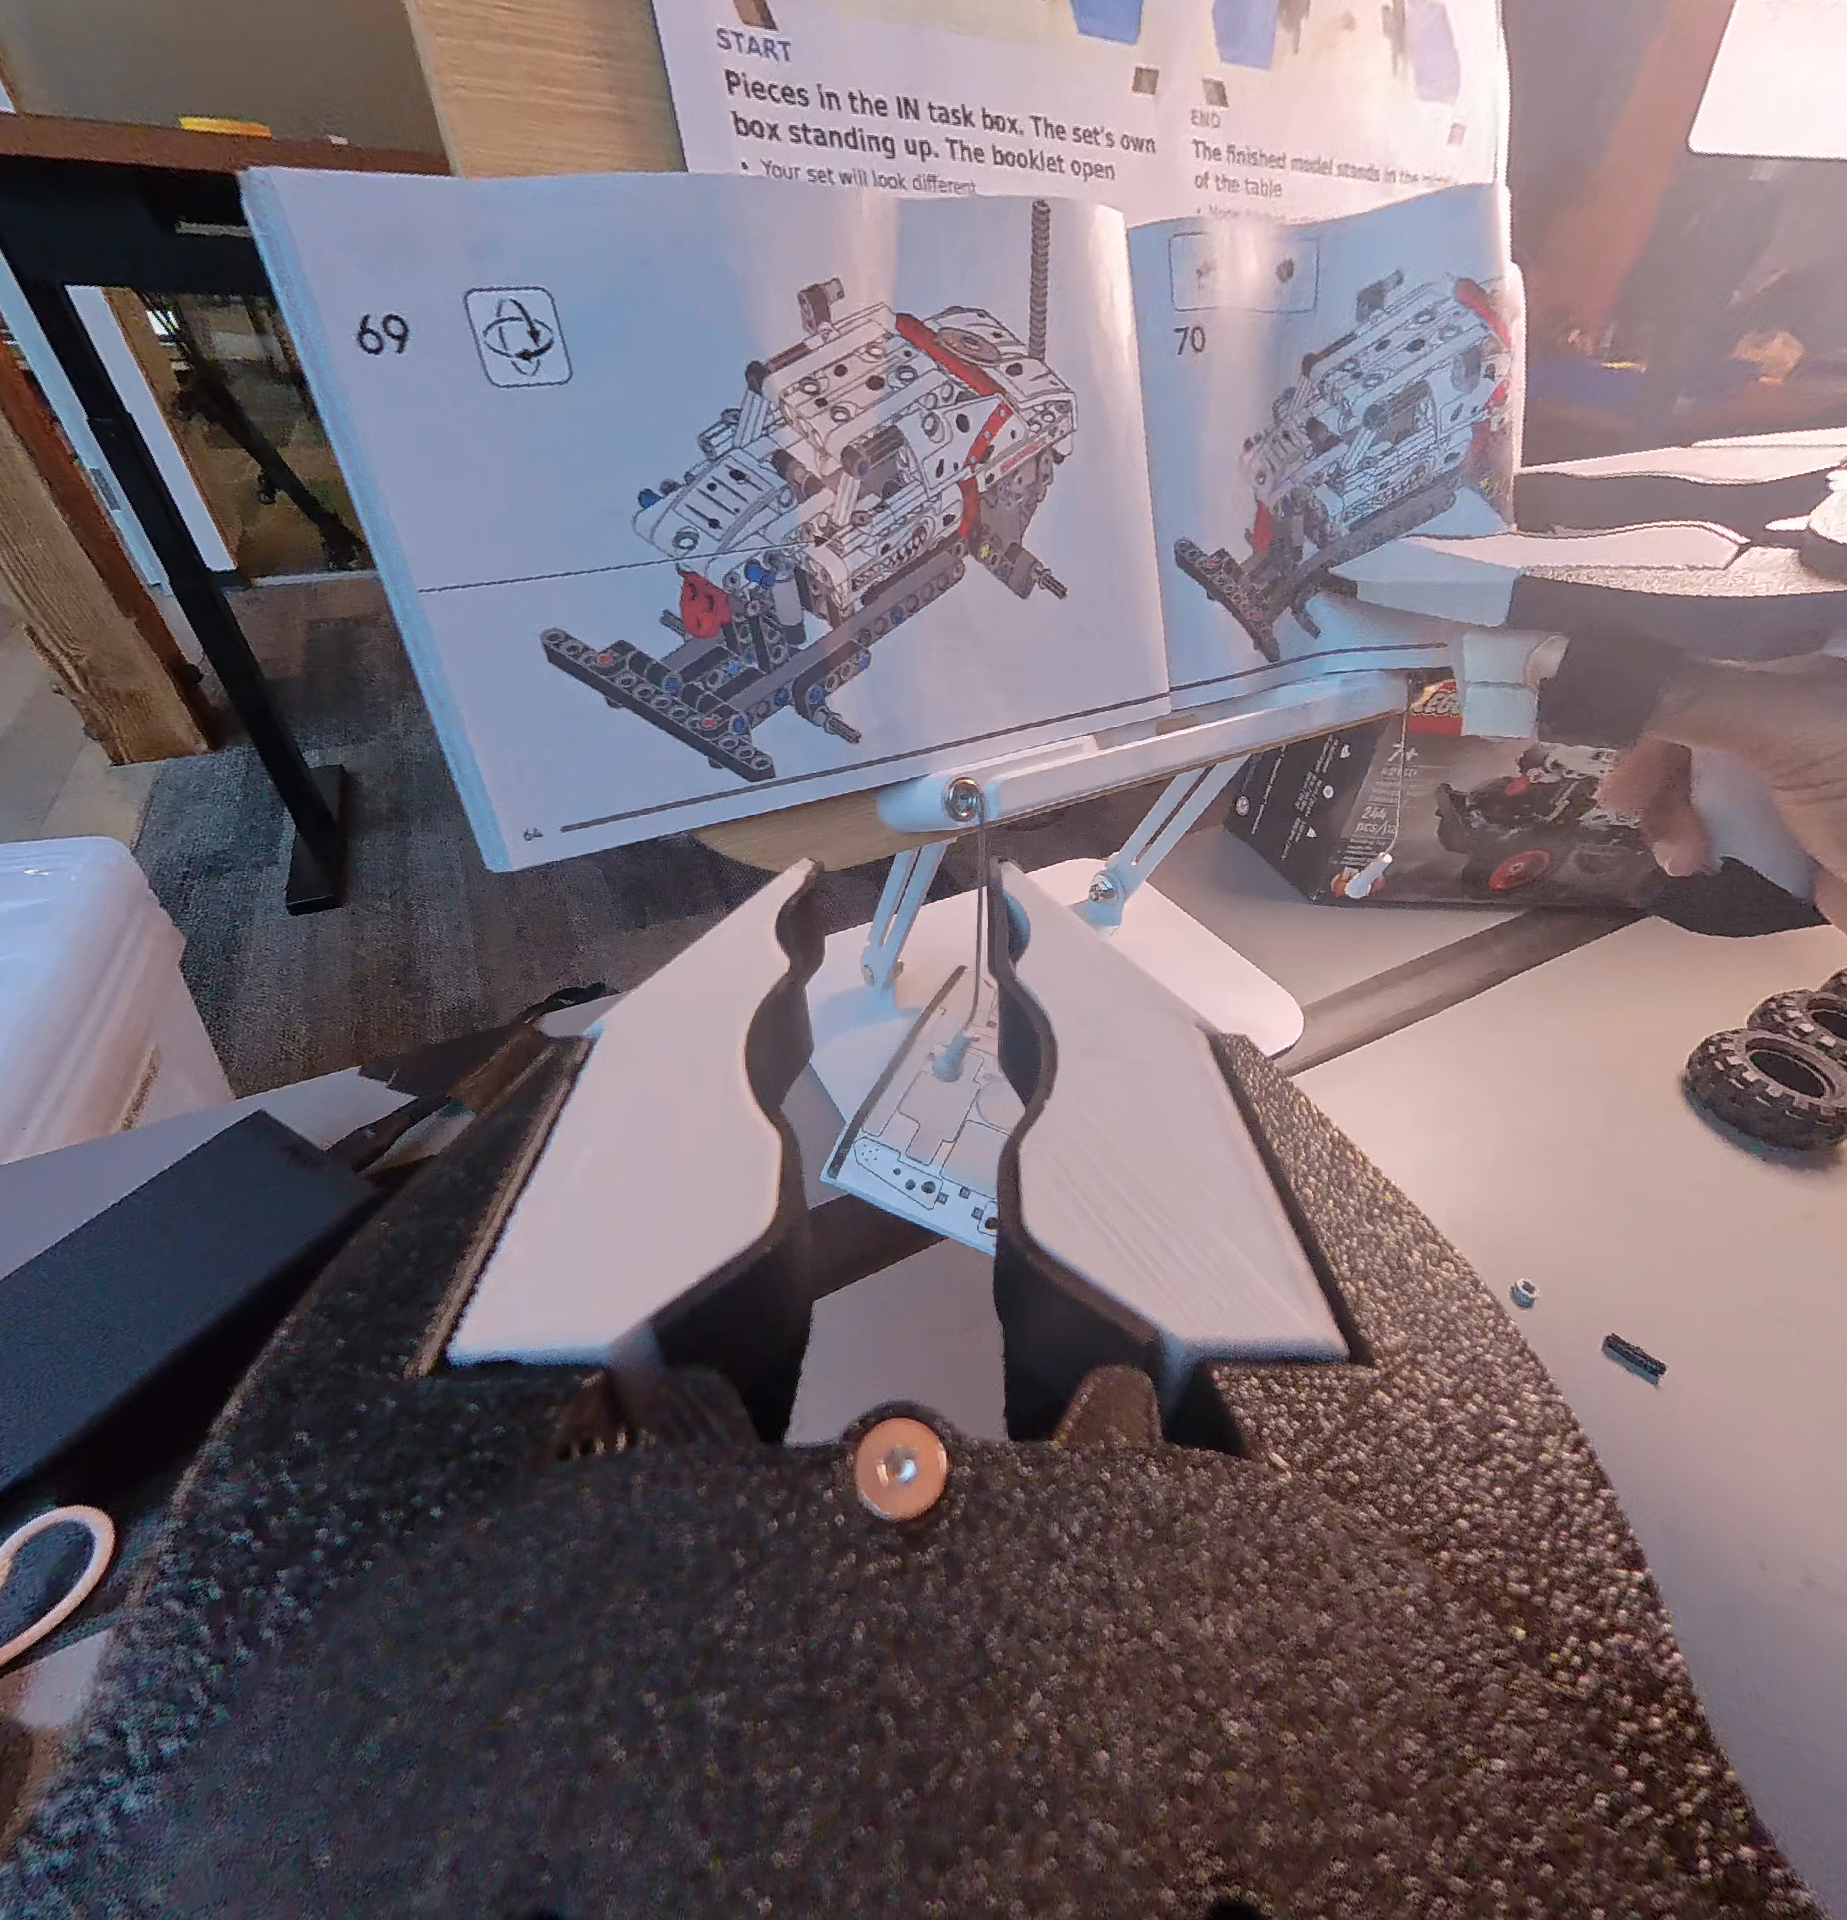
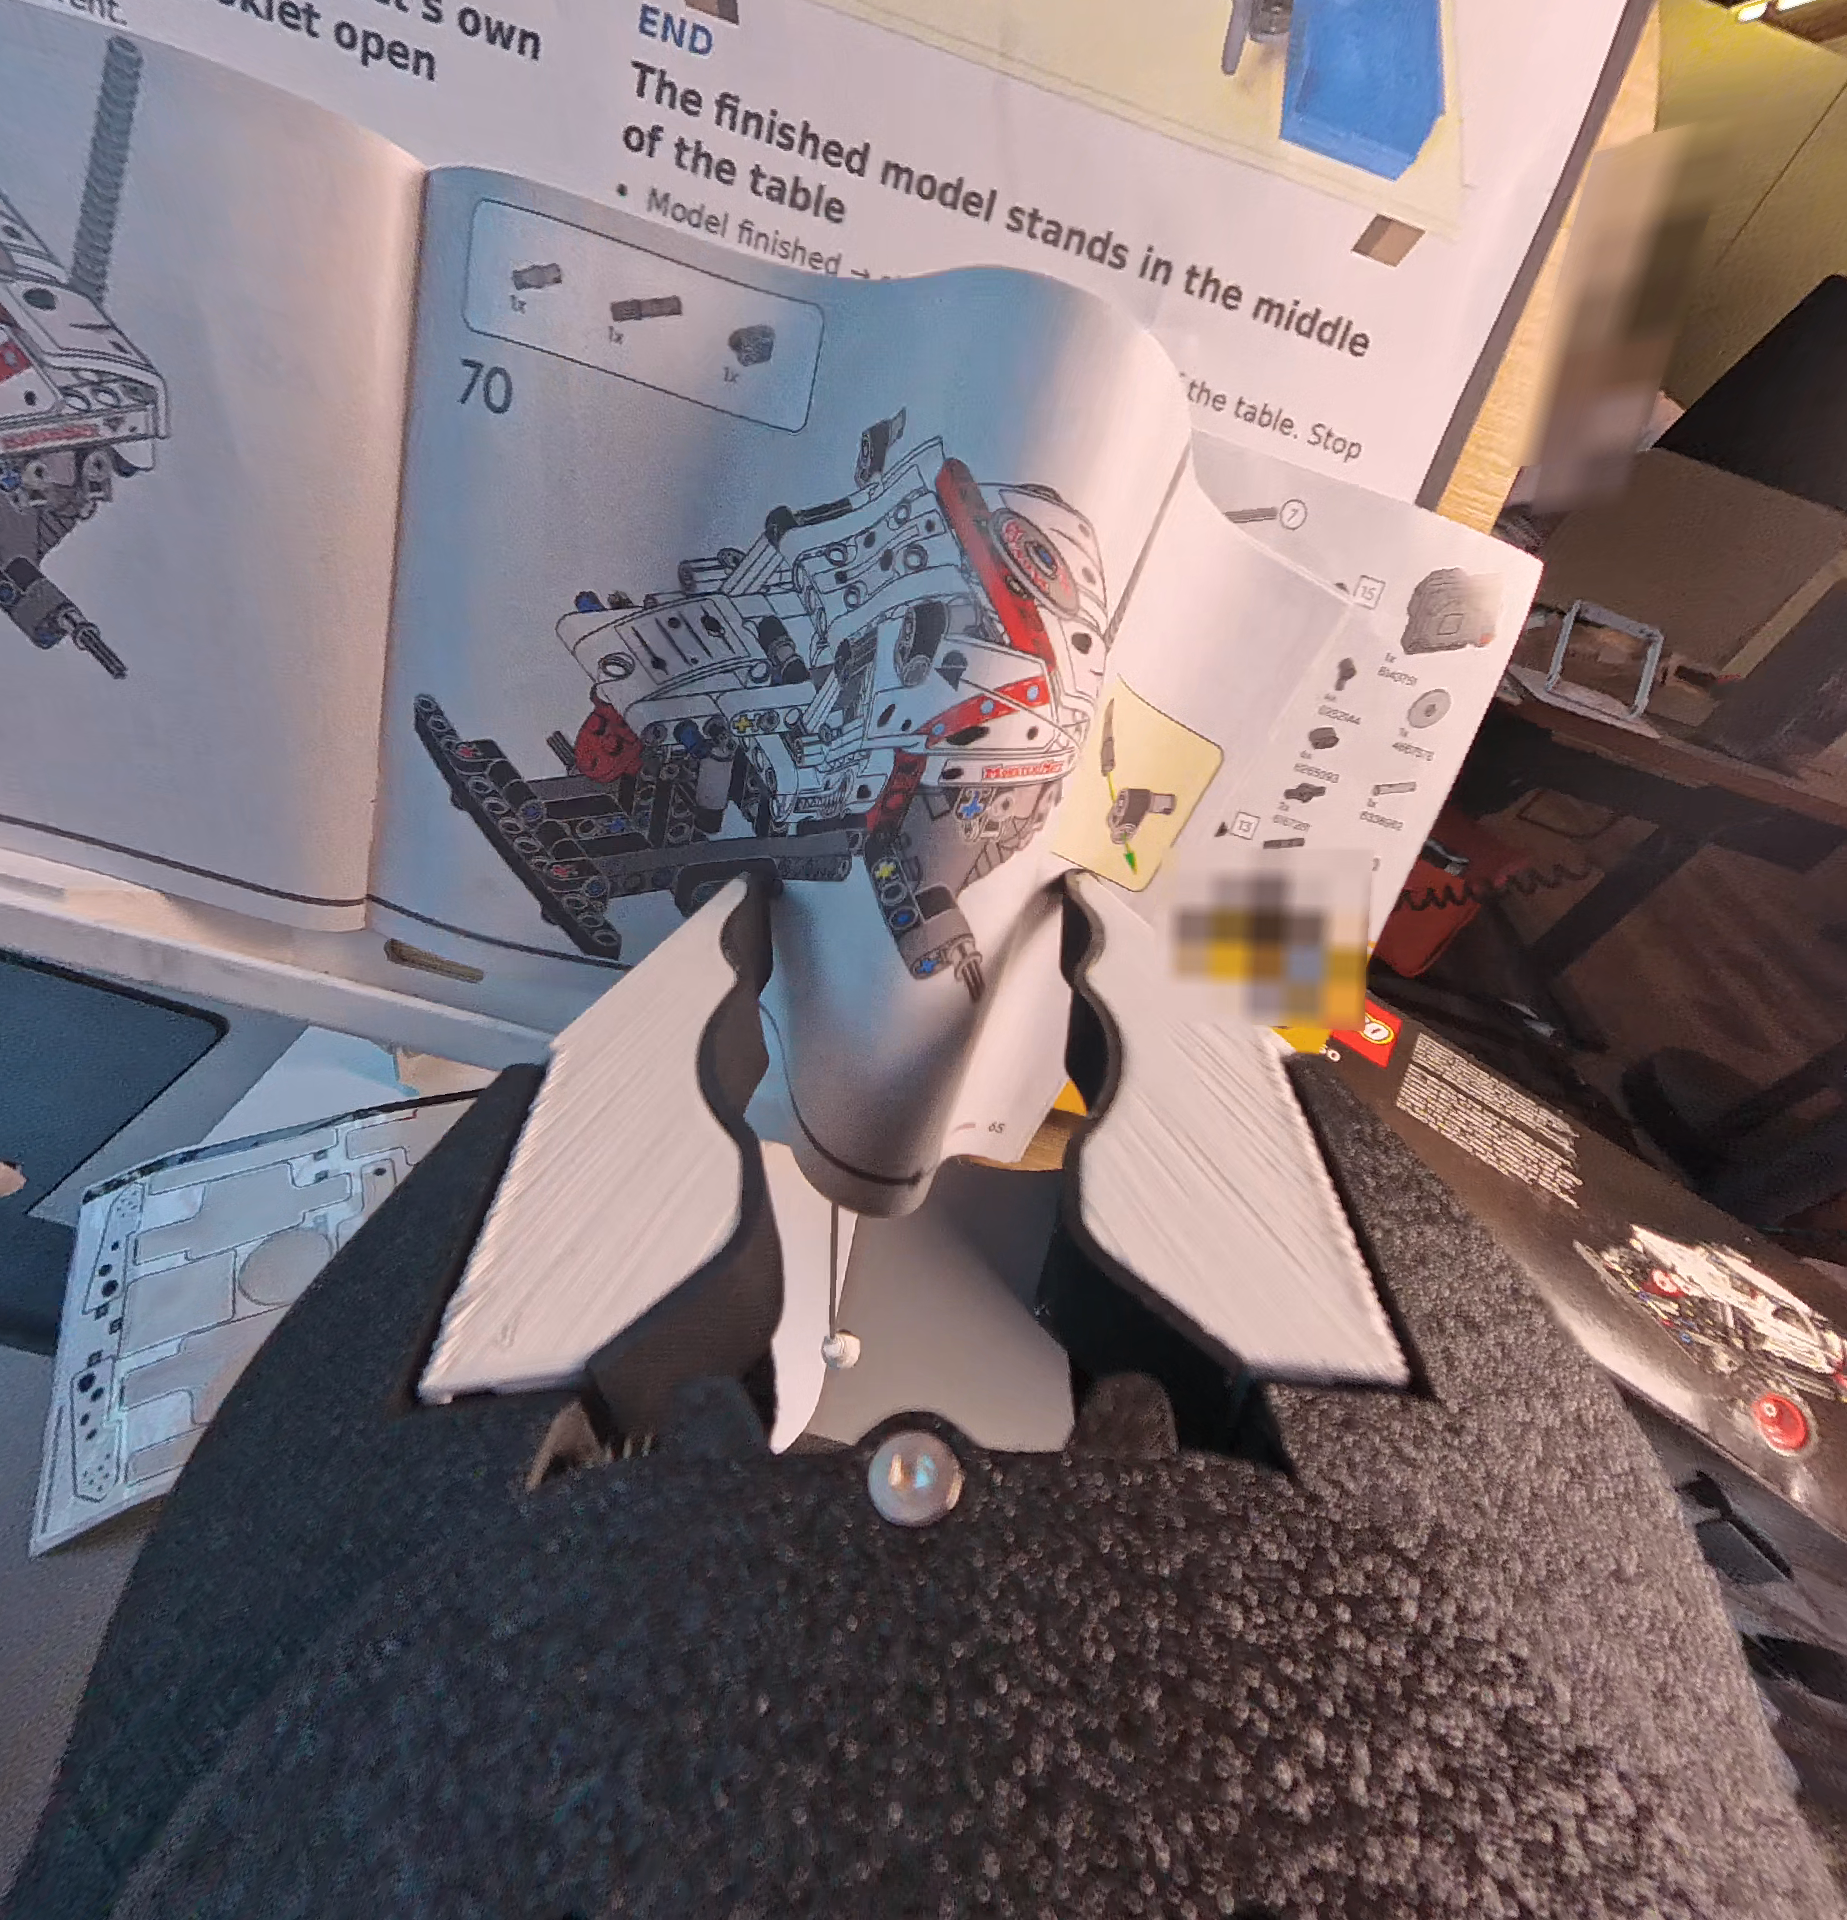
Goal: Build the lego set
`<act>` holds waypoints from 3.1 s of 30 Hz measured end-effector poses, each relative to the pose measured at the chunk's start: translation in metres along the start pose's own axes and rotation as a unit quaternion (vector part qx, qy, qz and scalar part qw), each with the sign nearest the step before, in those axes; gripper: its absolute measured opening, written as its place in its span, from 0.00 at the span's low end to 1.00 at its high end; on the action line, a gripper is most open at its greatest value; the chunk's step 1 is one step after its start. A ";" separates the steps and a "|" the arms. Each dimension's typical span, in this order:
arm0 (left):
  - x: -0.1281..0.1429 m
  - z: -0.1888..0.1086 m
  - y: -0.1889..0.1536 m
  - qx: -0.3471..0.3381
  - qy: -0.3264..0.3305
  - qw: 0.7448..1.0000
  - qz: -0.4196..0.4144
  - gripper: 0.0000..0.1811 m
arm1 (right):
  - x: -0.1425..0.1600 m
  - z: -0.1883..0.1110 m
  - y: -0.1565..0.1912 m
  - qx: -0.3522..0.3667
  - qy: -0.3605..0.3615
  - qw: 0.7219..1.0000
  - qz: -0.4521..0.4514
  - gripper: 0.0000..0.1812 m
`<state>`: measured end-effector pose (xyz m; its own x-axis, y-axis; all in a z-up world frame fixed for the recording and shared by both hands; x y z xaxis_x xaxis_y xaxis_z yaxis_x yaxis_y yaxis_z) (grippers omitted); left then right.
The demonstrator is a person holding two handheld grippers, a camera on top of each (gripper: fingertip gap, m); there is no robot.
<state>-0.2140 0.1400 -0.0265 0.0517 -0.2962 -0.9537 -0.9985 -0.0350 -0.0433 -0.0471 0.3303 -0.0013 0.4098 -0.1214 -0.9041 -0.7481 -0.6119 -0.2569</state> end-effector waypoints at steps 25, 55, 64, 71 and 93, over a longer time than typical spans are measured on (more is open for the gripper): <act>-0.064 0.037 -0.067 0.256 -0.008 0.964 -0.078 0.07 | -0.019 -0.062 0.091 -0.168 -0.164 0.952 -0.196 0.32; -0.069 0.047 -0.077 0.348 -0.025 0.932 -0.098 0.10 | -0.012 -0.057 0.024 -0.383 -0.134 0.911 0.072 0.35; -0.059 0.048 -0.067 0.377 -0.022 0.922 -0.083 0.10 | -0.049 -0.042 0.035 -0.562 -0.087 0.820 0.061 0.02; -0.055 0.057 -0.039 0.297 -0.013 0.949 -0.102 0.00 | -0.045 -0.052 0.010 -0.569 -0.112 0.811 0.079 0.00; -0.072 0.056 -0.048 0.169 -0.006 0.985 -0.033 0.00 | -0.029 -0.054 -0.009 -0.537 -0.112 0.829 0.108 0.00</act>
<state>-0.1712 0.2169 0.0276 0.1175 -0.2930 -0.9488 -0.9430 0.2667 -0.1992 -0.0244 0.2970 0.0459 0.1291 -0.2445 -0.9610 0.1542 -0.9524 0.2631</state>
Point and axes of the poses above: each gripper's, where its closed fingertips meet, z out along the fingers, x out of its underside, y = z × x across the jaws, the point moved 4 cm from there along -z, back along the fingers, and after that the axes turned 10 degrees about y, right-handed, at the moved point
